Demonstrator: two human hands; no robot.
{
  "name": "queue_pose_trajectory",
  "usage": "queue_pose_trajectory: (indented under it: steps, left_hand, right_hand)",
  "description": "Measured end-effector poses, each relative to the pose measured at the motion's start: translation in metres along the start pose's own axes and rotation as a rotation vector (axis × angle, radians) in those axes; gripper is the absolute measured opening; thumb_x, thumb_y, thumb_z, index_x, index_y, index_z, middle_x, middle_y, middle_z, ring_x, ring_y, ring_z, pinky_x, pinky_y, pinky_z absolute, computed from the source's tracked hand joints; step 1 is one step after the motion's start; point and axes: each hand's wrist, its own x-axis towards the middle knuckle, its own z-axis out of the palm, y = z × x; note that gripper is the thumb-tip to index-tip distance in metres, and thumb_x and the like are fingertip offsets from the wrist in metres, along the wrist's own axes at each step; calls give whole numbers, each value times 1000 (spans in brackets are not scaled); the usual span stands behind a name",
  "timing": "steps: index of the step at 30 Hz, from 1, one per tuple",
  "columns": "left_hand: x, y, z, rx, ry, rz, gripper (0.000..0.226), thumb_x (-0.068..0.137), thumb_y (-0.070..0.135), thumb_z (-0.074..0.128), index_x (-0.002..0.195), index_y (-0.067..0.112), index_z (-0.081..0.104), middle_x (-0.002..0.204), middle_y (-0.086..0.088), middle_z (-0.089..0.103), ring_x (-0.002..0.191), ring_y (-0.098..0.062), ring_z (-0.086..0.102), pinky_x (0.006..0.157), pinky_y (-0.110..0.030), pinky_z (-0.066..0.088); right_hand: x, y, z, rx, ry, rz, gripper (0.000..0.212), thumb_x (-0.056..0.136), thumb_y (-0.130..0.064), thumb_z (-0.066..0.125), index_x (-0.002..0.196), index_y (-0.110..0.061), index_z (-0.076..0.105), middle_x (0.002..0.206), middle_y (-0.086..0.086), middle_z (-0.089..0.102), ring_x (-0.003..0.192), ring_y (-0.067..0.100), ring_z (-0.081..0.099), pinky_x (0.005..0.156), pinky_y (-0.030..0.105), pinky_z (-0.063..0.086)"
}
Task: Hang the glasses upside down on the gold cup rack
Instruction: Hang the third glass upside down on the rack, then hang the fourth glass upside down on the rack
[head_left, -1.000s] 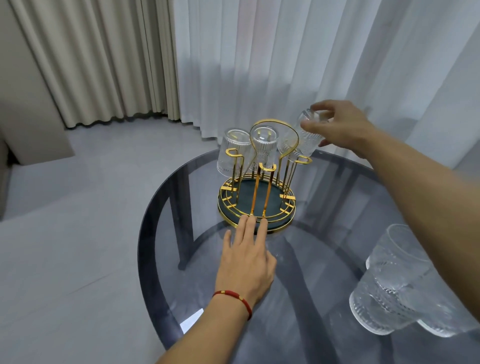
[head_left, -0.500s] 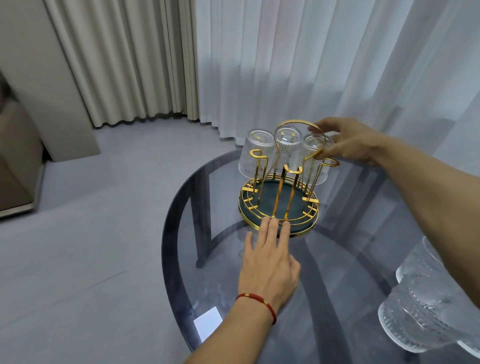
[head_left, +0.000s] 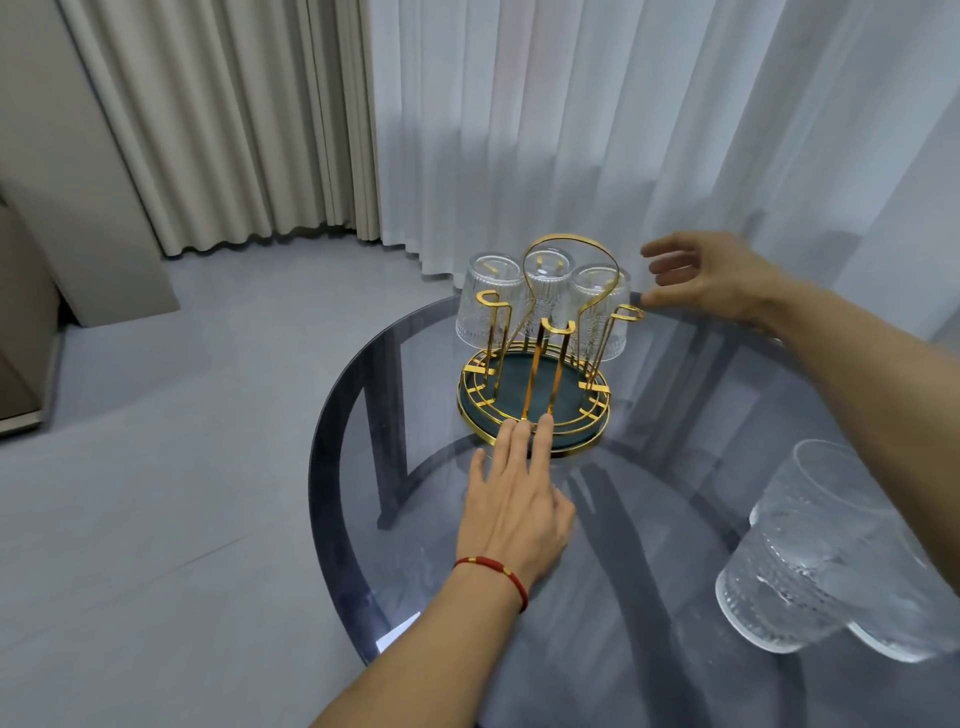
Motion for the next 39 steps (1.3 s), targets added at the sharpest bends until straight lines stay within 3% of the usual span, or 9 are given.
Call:
queue_pose_trajectory:
  steps: [6,11,14,21,26,29,33,36,39]
  left_hand:
    - [-4,16,-13,-45,21,-27,76,92,26,52,157,13,14,164,-10,18,153,-26,11,118,-48,28]
    - [-18,84,-24,-529,-28,168,78,72,15,65,144,7,37,148,-10,39,140,-24,33,116,-41,31]
    - [-29,115,-23,-777,-219,157,90,69,27,65,151,19,29,148,0,35,136,-14,34,112,-29,31]
    - [-32,140,-14,-929,-374,62,109,68,53,82,154,35,19,145,13,41,131,-4,42,110,-35,40]
    - [-27,155,-9,-902,-264,61,77,60,54,89,126,40,52,119,14,67,109,2,61,94,-29,52]
    - [-22,152,-14,-974,-172,-76,72,52,56,91,113,35,61,103,13,72,97,2,66,87,-27,55]
    - [-10,131,-34,-1345,-103,-344,64,64,54,86,113,17,68,108,-6,76,102,-22,72,90,-41,59]
    - [-7,113,-51,-1609,-104,-384,53,77,54,76,112,15,71,110,-11,76,99,-25,73,79,-36,61]
    - [-5,101,-59,-1637,-29,-411,49,79,52,75,109,14,72,108,-15,75,96,-25,72,86,-41,59]
  right_hand:
    - [-90,-8,-15,-209,68,-93,40,87,-12,76,126,-18,69,122,4,70,111,21,67,92,29,49]
    - [-169,-12,2,-285,322,-190,31,87,-8,69,117,-15,73,116,5,72,101,21,66,93,24,43]
    - [-202,-9,13,-162,492,-148,29,86,-3,64,112,-13,74,109,2,74,96,14,65,91,19,43]
    - [-250,15,28,-64,626,-72,28,84,2,64,103,-15,74,102,-2,73,92,12,67,87,25,52]
    - [-256,24,27,11,638,-54,35,83,5,61,107,-18,71,106,-2,69,92,10,66,83,16,50]
    - [-258,28,26,90,663,-56,36,81,3,60,107,-20,71,104,-4,70,91,6,68,82,11,49]
    - [-254,21,39,199,559,-105,29,87,-19,60,114,-21,70,110,-7,70,102,3,66,89,14,49]
    - [-246,9,67,279,299,126,47,95,-53,43,134,-30,56,128,-7,61,116,9,59,102,32,47]
    - [-235,-4,85,633,78,355,48,94,-62,39,123,-27,56,118,5,68,98,23,72,89,46,60]
